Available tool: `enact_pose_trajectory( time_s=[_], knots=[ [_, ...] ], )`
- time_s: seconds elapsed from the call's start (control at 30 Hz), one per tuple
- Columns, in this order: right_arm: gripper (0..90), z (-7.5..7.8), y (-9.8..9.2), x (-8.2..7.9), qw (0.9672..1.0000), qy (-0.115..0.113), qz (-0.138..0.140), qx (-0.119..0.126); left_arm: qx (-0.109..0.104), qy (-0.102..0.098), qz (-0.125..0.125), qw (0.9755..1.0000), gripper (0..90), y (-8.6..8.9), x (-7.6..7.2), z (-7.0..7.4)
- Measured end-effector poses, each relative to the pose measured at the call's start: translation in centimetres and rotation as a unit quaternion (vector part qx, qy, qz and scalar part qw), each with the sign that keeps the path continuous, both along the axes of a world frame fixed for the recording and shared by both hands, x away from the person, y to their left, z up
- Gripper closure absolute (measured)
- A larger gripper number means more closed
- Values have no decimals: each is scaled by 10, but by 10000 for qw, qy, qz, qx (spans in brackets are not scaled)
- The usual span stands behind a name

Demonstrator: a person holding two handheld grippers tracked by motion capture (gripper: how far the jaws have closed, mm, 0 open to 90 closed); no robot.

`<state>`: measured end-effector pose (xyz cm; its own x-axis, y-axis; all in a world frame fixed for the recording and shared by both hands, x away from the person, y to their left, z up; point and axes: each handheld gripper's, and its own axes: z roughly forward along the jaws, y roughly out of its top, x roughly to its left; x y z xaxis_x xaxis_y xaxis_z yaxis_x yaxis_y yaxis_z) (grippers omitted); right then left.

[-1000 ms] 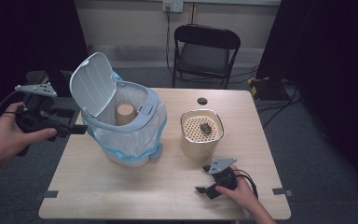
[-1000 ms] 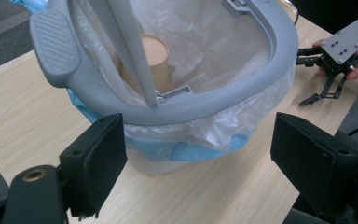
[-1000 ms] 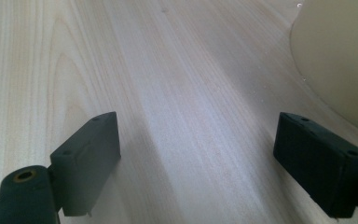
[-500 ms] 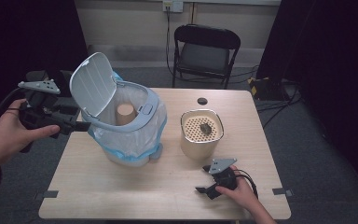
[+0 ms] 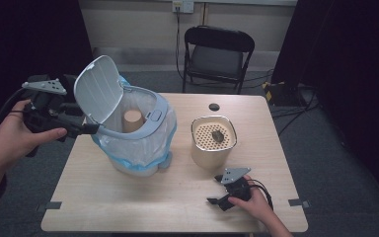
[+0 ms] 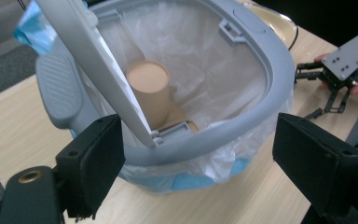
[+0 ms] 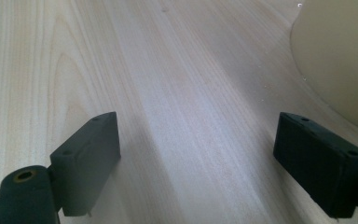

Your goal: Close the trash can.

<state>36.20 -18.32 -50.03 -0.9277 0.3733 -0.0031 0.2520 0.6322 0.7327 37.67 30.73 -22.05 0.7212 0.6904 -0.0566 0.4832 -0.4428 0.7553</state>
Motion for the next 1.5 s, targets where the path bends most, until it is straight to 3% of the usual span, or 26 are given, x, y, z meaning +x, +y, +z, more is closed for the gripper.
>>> enact_pose_trajectory(
  time_s=[0.17,0.33,0.47,0.77,1.1,1.13,1.33,1.5],
  knots=[
    [136,0,0,0,10000,-2,-3,-6,64,-116,-2,9999,152,-4,1,2],
    [135,0,0,0,10000,-2,-4,-8,-37,-265,-244,9993,158,-14,1,4],
    [133,0,0,0,10000,1,8,-8,-25,-237,-340,9991,159,-23,3,3],
    [132,0,0,0,10000,-4,12,-10,142,-249,-470,9985,317,-29,5,1],
    [132,0,0,0,10000,-2,12,-11,-122,-32,-576,9983,440,-25,6,-3],
    [133,0,0,0,10000,-2,11,-11,-204,108,-493,9985,460,-24,6,-3],
    [132,0,0,0,10000,-4,12,-10,-189,284,-357,9988,543,-24,10,-1],
    [132,0,0,0,10000,-2,10,-10,-348,542,-190,9977,655,-22,14,-3]
  ],
)
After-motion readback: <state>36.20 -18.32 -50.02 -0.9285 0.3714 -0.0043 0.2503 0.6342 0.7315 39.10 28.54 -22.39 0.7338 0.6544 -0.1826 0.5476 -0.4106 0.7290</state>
